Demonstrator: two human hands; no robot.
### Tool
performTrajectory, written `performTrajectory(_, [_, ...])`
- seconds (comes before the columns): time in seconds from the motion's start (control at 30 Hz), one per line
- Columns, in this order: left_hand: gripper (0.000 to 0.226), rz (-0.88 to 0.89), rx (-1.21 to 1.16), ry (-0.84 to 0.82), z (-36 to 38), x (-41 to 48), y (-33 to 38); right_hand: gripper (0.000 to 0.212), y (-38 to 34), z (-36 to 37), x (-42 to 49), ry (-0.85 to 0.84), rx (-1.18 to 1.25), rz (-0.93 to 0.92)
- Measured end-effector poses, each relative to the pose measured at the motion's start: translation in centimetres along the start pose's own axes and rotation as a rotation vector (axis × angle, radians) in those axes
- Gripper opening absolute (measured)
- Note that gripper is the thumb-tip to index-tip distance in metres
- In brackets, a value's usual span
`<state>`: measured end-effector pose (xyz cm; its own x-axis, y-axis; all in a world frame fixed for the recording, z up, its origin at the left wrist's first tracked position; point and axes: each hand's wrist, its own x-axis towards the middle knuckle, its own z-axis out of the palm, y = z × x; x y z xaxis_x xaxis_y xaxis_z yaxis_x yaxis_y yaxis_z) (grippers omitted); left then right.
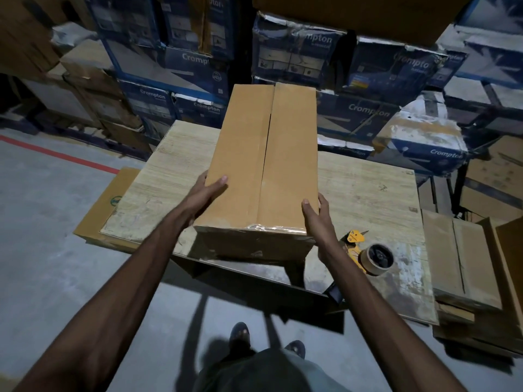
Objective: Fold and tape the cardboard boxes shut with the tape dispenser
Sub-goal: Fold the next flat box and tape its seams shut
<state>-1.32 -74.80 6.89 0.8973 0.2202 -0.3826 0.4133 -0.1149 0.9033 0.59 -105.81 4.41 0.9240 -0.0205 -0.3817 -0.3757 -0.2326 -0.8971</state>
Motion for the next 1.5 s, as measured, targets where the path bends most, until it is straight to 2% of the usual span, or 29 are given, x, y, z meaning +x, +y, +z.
performTrajectory(0.07, [0.076, 0.025, -0.045, 0.002, 1.3, 0.2, -0.4, 0.057, 0.4, 0.5, 0.3, 0.033, -0.013, -0.033])
performTrajectory(0.17, [0.076, -0.003, -0.113, 0.067, 2.4, -0.1, -1.1, 0.057, 1.1, -0.6, 0.9, 0.01, -0.041, -0.03])
performTrajectory(0.33, [0.088, -0.121, -0.341, 0.296, 6.2, -3.2, -4.2, 0.049, 1.0, -4.5, 3.1, -0.067, -0.078, -0.072])
performTrajectory(0.43, [0.08, -0.128, -0.425, 0.473, 10.6, -6.9, -4.6, 0.047, -0.1, -6.5, 4.8, -0.08, -0.17, -0.108])
performTrajectory(0.5, [0.074, -0.139, -0.543, 0.6, 13.8, -8.7, -4.5, 0.044, -0.7, -7.0, 6.3, -0.041, -0.289, -0.189])
performTrajectory(0.57, [0.07, -0.165, -0.662, 0.707, 16.8, -9.4, -4.4, 0.043, -1.5, -7.0, 8.0, 0.069, -0.466, -0.287])
performTrajectory(0.63, [0.069, -0.158, -0.698, 0.8, 19.5, -9.4, -4.2, 0.049, -2.8, -6.4, 9.1, 0.179, -0.743, -0.359])
performTrajectory(0.7, [0.073, -0.146, -0.682, 0.835, 21.7, -9.3, -3.6, 0.05, -3.7, -5.6, 9.8, 0.195, -0.939, -0.428])
performTrajectory(0.77, [0.083, -0.175, -0.616, 0.81, 23.1, -9.0, -3.2, 0.053, -3.5, -4.9, 9.9, 0.189, -0.968, -0.436])
performTrajectory(0.83, [0.08, -0.168, -0.523, 0.818, 23.1, -9.1, -2.6, 0.058, -2.8, -4.2, 8.7, 0.234, -0.92, -0.378])
performTrajectory(0.9, [0.079, -0.043, -0.338, 0.866, 21.2, -9.1, -1.8, 0.062, -2.2, -3.3, 5.9, 0.249, -0.864, -0.381])
performTrajectory(1.0, [0.071, 0.255, 0.031, 0.85, 15.5, -6.8, -0.4, 0.073, -2.0, -1.6, -0.3, 0.142, -0.898, -0.457])
performTrajectory(1.1, [0.066, 0.372, 0.449, 0.655, 8.7, -2.0, 0.9, 0.085, -1.5, 1.0, -5.6, -0.027, -1.022, -0.548])
performTrajectory(1.17, [0.07, 0.371, 0.736, 0.494, 4.6, 1.5, 1.5, 0.088, -0.6, 3.2, -7.2, -0.123, -1.097, -0.57])
performTrajectory(1.23, [0.08, 0.343, 0.955, 0.359, 1.3, 4.0, 1.3, 0.085, 0.7, 4.7, -7.5, -0.145, -1.166, -0.565])
performTrajectory(1.33, [0.086, 0.324, 1.12, 0.235, -0.8, 5.2, 0.2, 0.07, 1.9, 5.1, -6.7, -0.081, -1.307, -0.62])
performTrajectory(1.5, [0.084, 0.269, 1.15, 0.28, 0.4, 4.3, -0.5, 0.066, 1.8, 2.9, -3.8, -0.103, -1.379, -0.709])
